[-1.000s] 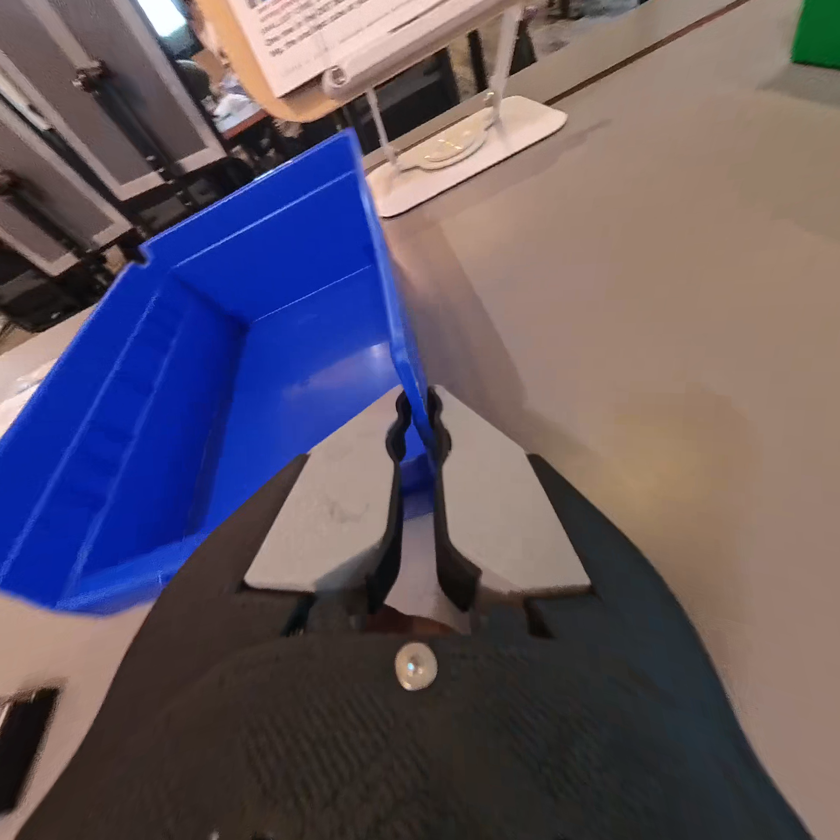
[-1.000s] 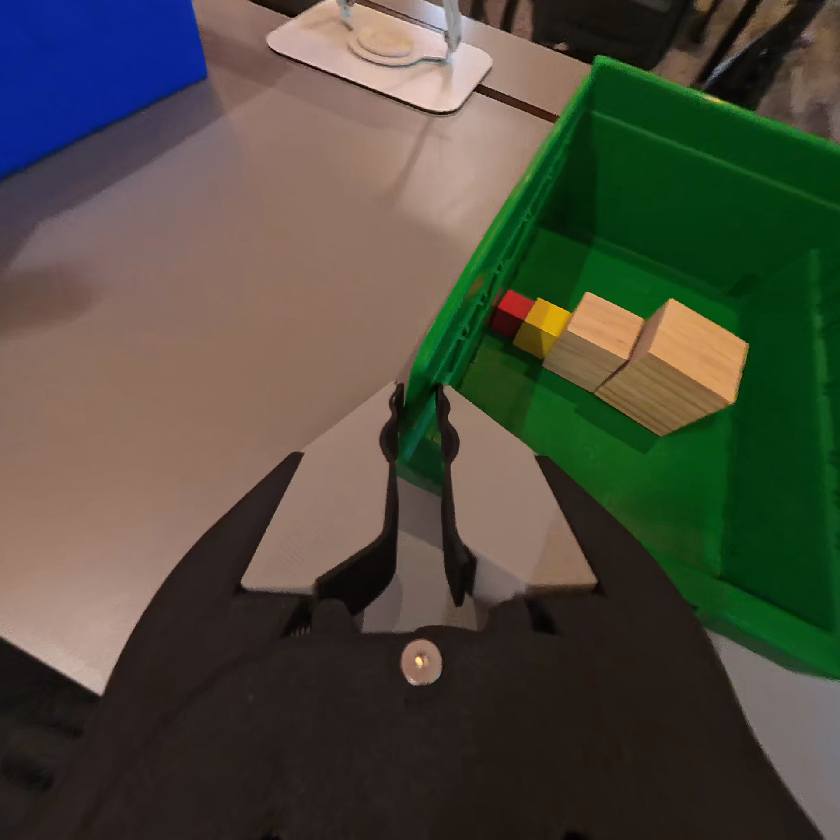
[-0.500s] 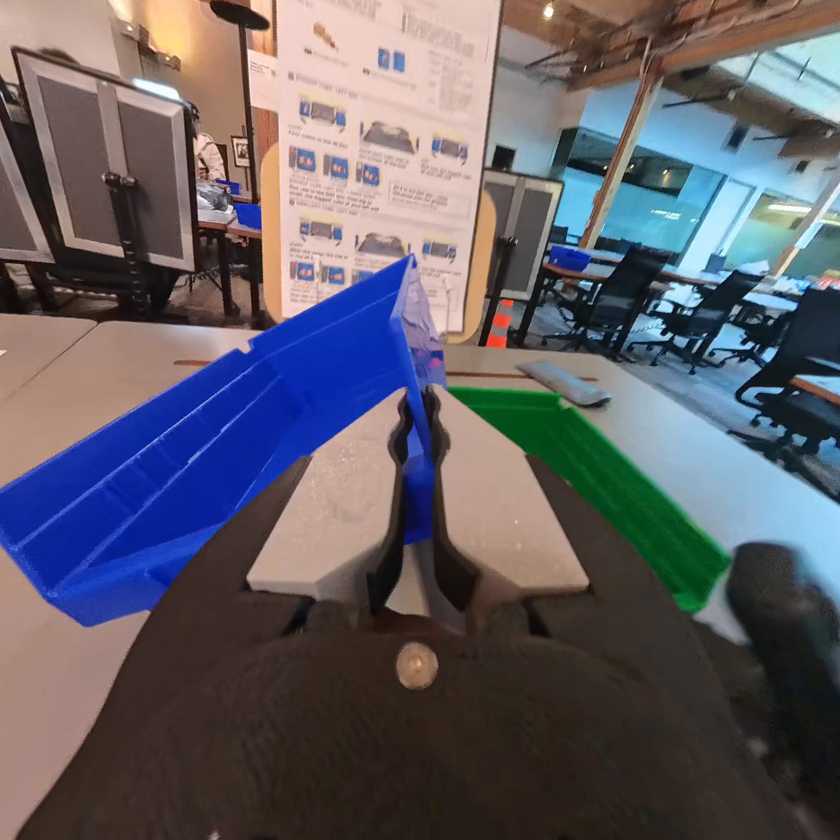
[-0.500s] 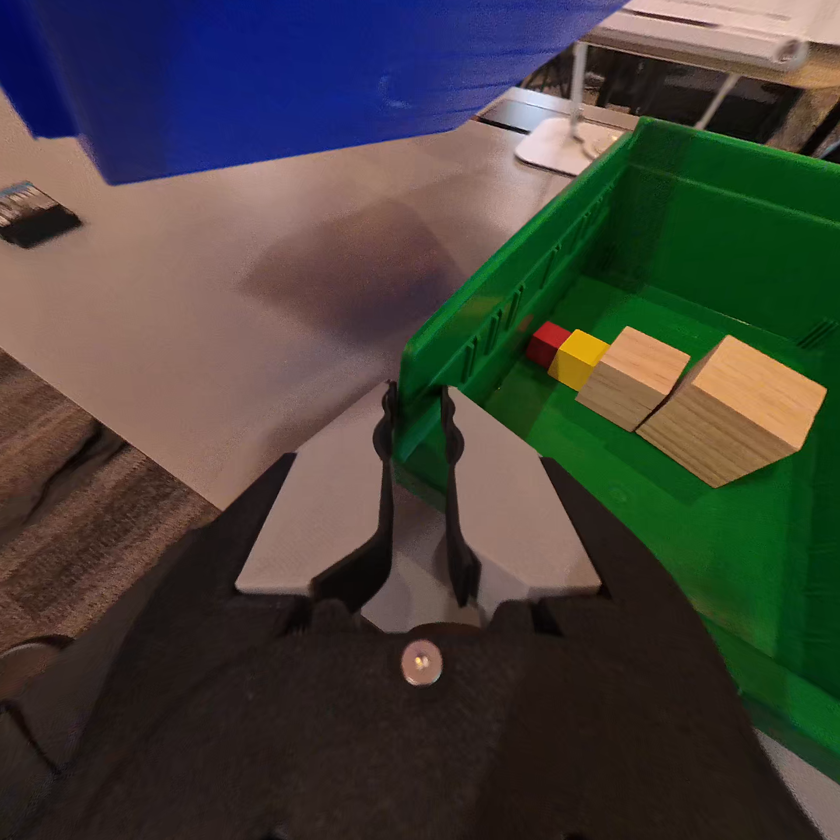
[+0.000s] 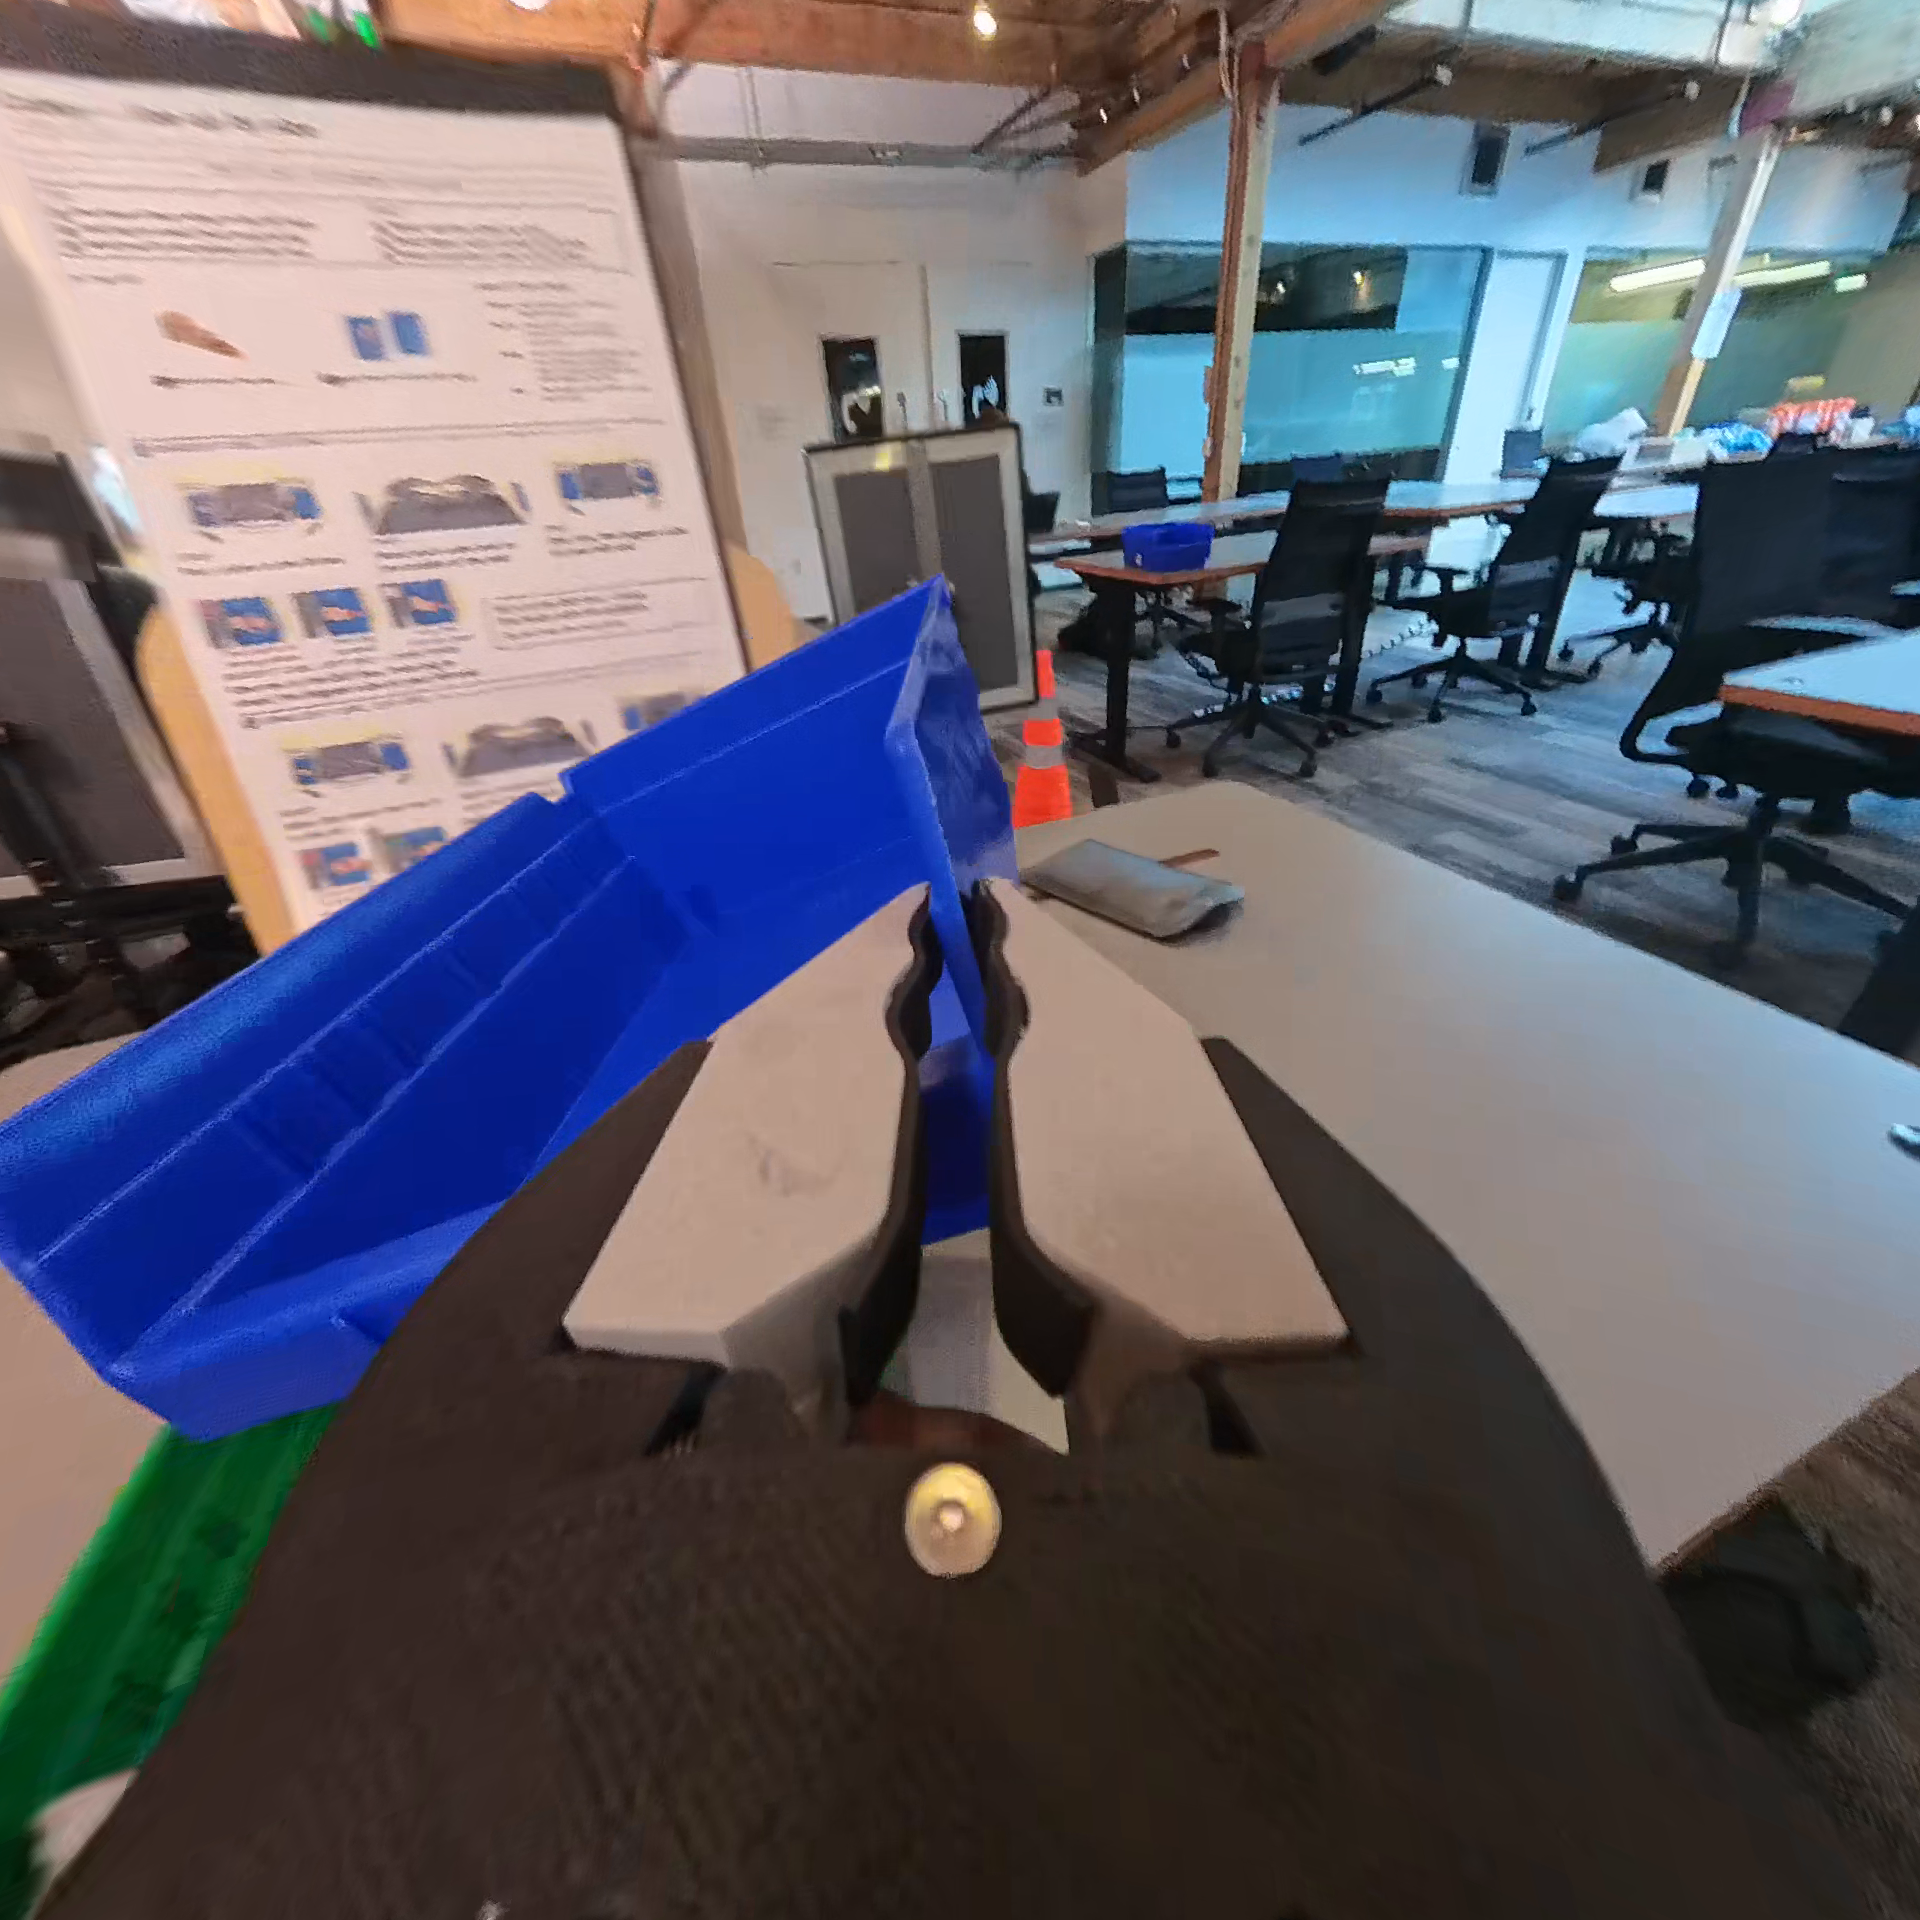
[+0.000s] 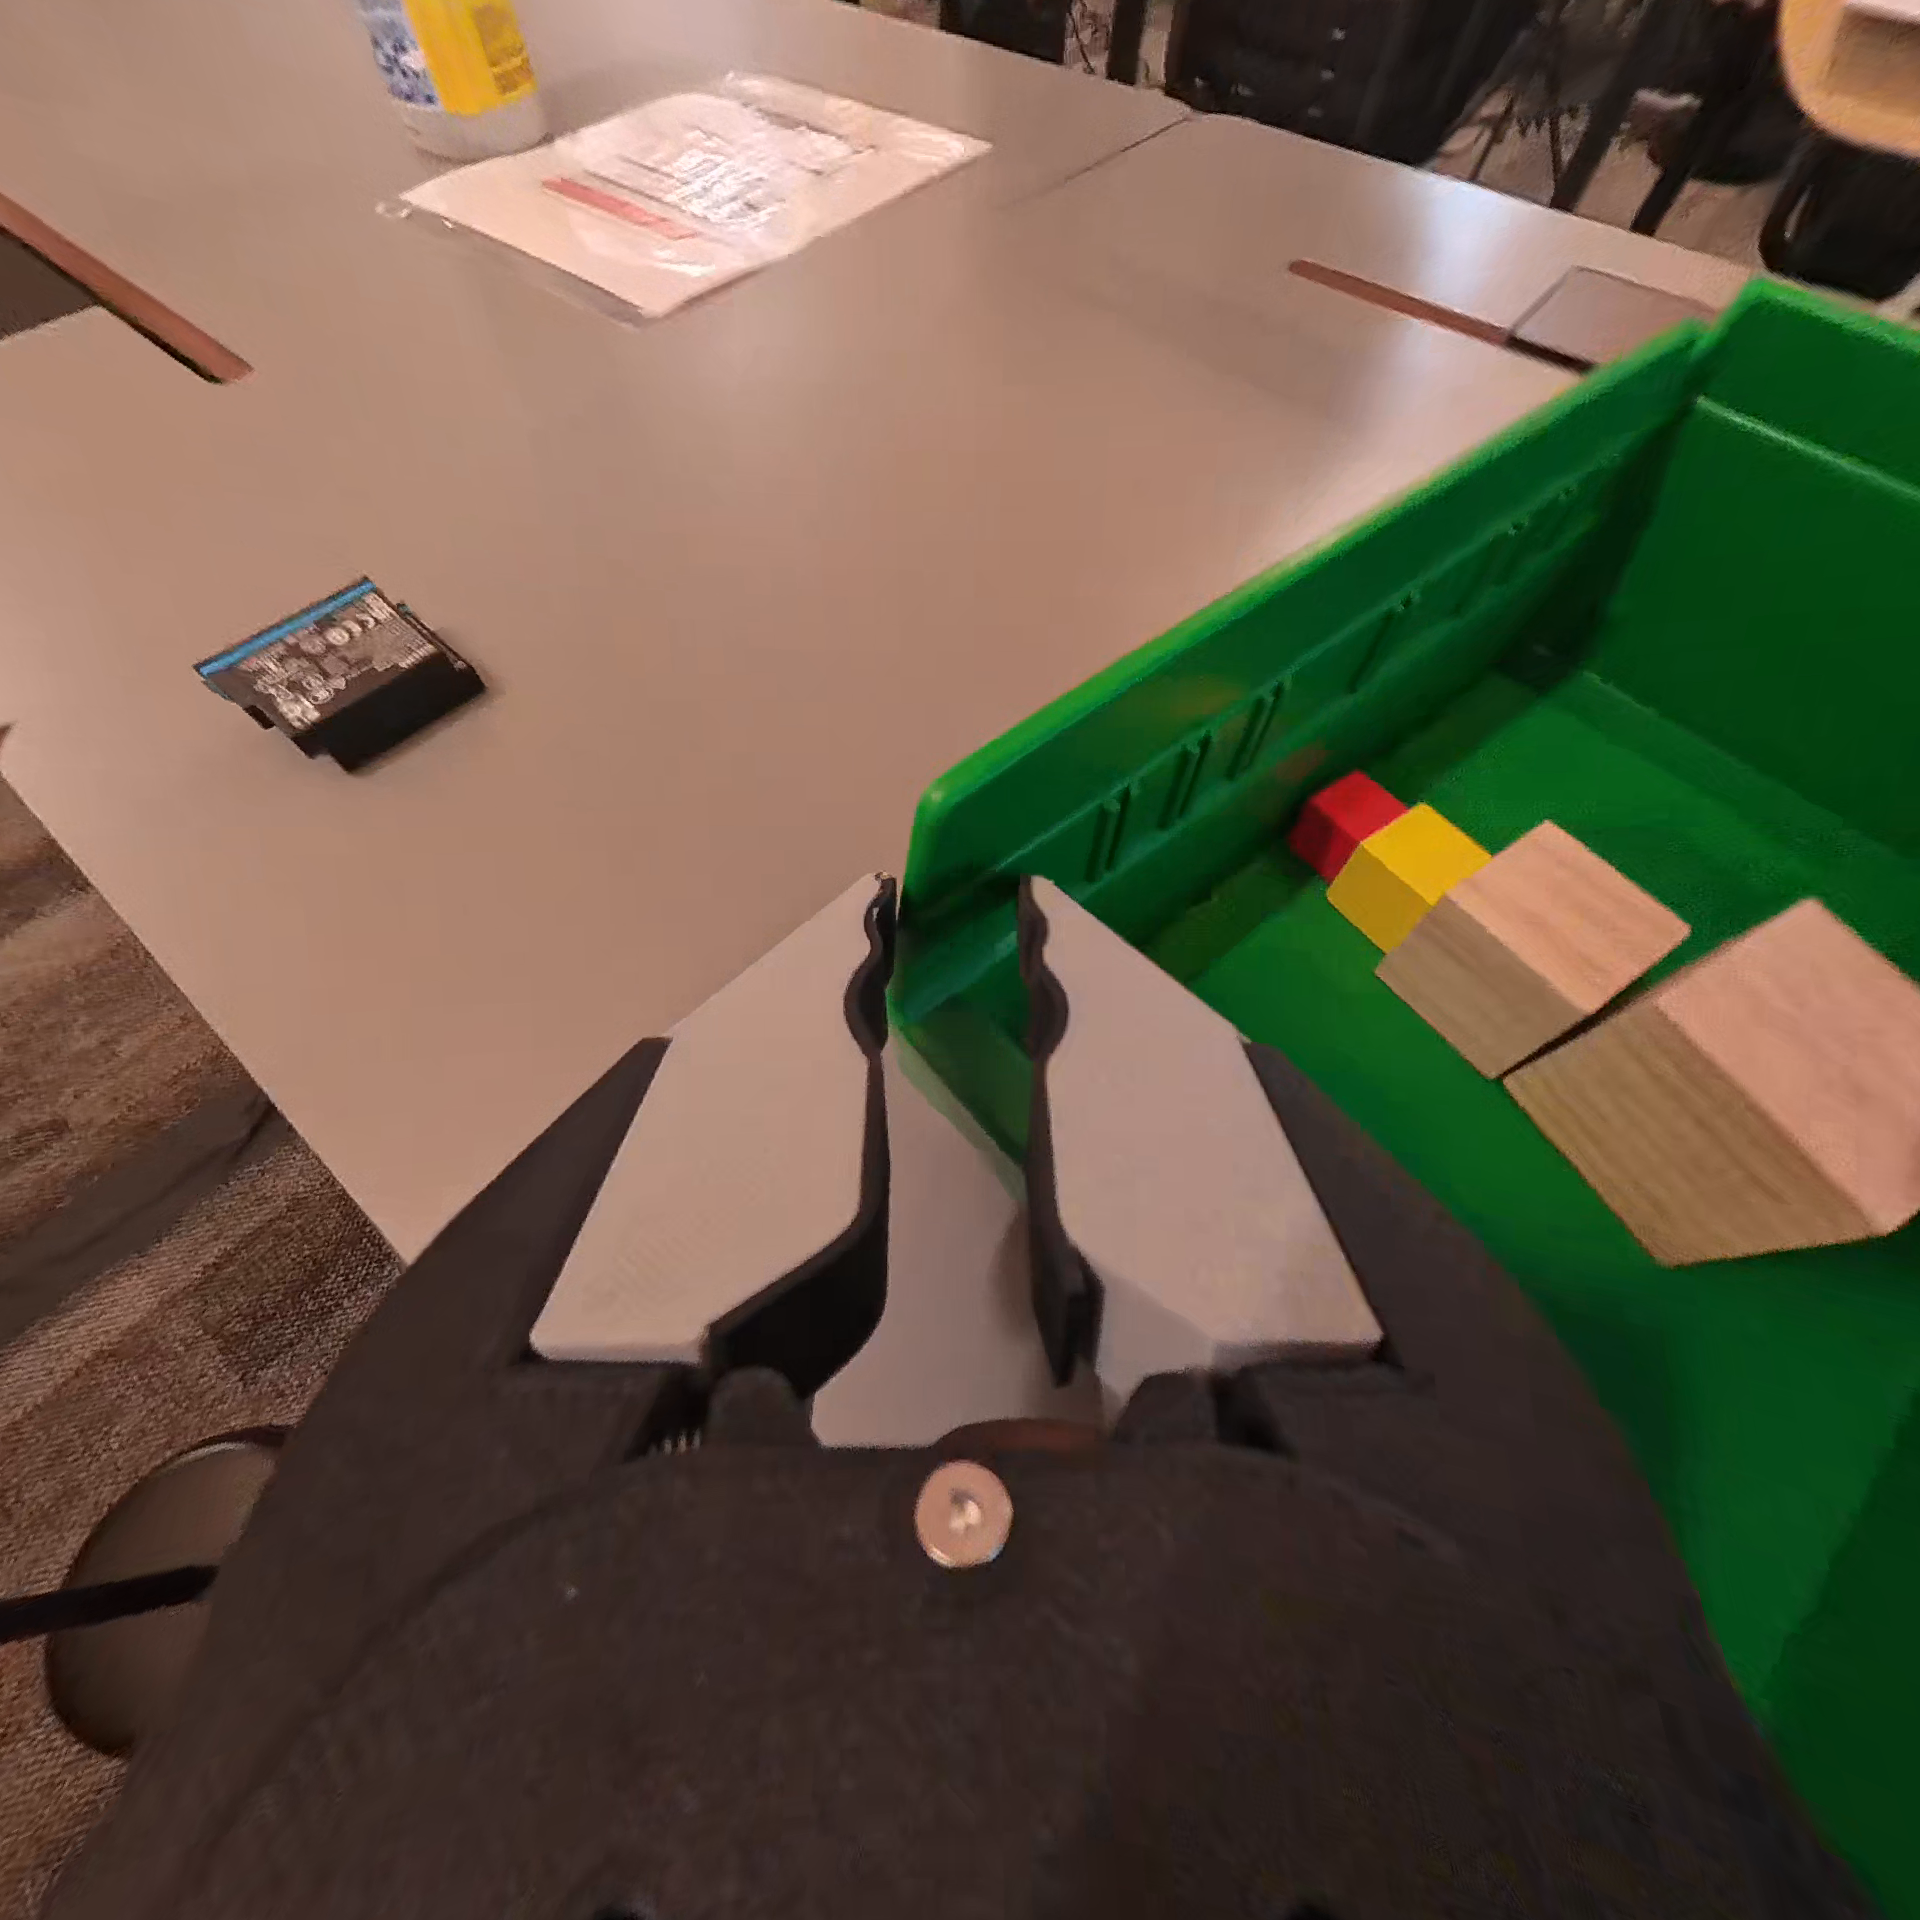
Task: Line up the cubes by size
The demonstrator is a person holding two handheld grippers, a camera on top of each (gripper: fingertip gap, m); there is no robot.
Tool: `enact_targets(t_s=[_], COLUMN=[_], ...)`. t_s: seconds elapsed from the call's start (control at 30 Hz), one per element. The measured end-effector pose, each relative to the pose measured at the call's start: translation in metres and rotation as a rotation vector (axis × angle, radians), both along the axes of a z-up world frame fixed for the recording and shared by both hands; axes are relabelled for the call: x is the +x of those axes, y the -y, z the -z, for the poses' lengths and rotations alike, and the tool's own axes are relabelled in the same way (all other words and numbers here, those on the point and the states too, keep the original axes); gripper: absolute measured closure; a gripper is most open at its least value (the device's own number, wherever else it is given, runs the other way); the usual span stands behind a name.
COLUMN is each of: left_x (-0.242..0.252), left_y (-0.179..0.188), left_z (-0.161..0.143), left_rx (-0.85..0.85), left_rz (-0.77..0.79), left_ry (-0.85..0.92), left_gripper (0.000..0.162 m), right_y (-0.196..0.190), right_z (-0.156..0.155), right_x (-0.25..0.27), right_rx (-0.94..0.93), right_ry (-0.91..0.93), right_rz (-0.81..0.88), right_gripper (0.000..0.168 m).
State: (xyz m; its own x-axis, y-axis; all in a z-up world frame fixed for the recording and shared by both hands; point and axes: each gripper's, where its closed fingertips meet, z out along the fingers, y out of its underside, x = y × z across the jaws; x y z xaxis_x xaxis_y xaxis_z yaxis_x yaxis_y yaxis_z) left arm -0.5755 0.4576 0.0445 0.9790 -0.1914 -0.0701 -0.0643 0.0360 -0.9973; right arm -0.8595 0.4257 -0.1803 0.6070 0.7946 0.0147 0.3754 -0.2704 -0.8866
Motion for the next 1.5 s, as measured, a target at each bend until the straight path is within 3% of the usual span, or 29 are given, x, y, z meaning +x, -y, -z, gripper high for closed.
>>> enact_targets(t_s=[0.3, 0.4, 0.6, 0.63, 0.67, 0.73, 0.8, 0.83, 0.87, 0.9, 0.97, 1.0, 1.03, 1.07, 1.13, 1.23, 1.4, 1.5], left_x=[0.113, 0.141, 0.171, 0.174, 0.177, 0.181, 0.184, 0.184, 0.181, 0.172, 0.143, 0.127, 0.109, 0.086, 0.034, -0.029, -0.073, -0.071], left_y=[-0.028, -0.033, -0.039, -0.038, -0.035, -0.025, -0.003, 0.012, 0.029, 0.047, 0.079, 0.096, 0.11, 0.119, 0.126, 0.121, 0.058, 0.018], left_z=[0.094, 0.125, 0.171, 0.18, 0.187, 0.187, 0.163, 0.147, 0.131, 0.117, 0.089, 0.077, 0.069, 0.06, 0.052, 0.072, 0.153, 0.189], left_rx=[-0.151, -0.234, -0.276, -0.303, -0.325, -0.319, -0.224, -0.167, -0.123, -0.09, -0.041, -0.028, -0.007, 0.027, 0.061, 0.043, -0.141, -0.239], left_rz=[0.075, 0.098, 0.07, 0.075, 0.087, 0.09, 0.12, 0.152, 0.183, 0.209, 0.237, 0.27, 0.286, 0.266, 0.171, 0.054, -0.112, -0.166], left_ry=[-0.128, -0.124, -0.279, -0.292, -0.316, -0.369, -0.375, -0.358, -0.342, -0.325, -0.244, -0.174, -0.133, -0.1, -0.002, 0.054, 0.041, -0.001], left_gripper=[0.159, 0.159, 0.16, 0.159, 0.158, 0.14, 0.129, 0.127, 0.121, 0.113, 0.112, 0.108, 0.103, 0.103, 0.101, 0.1, 0.099, 0.101], right_y=[0.002, 0.0, -0.016, -0.02, -0.024, -0.029, -0.032, -0.032, -0.033, -0.034, -0.042, -0.051, -0.05, -0.049, -0.05, -0.053, -0.055, -0.069], right_z=[-0.057, -0.056, -0.043, -0.04, -0.037, -0.034, -0.035, -0.035, -0.035, -0.04, -0.055, -0.054, -0.049, -0.045, -0.044, -0.045, -0.027, -0.021], right_x=[0.044, 0.072, 0.124, 0.132, 0.139, 0.152, 0.164, 0.169, 0.177, 0.188, 0.221, 0.245, 0.251, 0.255, 0.265, 0.279, 0.261, 0.263], right_rx=[0.234, 0.268, 0.364, 0.372, 0.369, 0.363, 0.352, 0.335, 0.32, 0.314, 0.321, 0.332, 0.313, 0.279, 0.216, 0.15, -0.003, -0.035], right_ry=[-0.076, -0.065, 0.024, 0.03, 0.037, 0.039, 0.024, 0.022, 0.016, -0.008, -0.098, -0.067, -0.037, -0.056, -0.15, -0.247, -0.288, -0.267], right_rz=[0.014, 0.039, 0.132, 0.158, 0.169, 0.197, 0.23, 0.234, 0.242, 0.262, 0.382, 0.498, 0.475, 0.449, 0.428, 0.433, 0.386, 0.41], right_gripper=[0.134, 0.134, 0.136, 0.139, 0.153, 0.168, 0.155, 0.14, 0.125, 0.12, 0.119, 0.135, 0.13, 0.106, 0.099, 0.101, 0.1, 0.077])
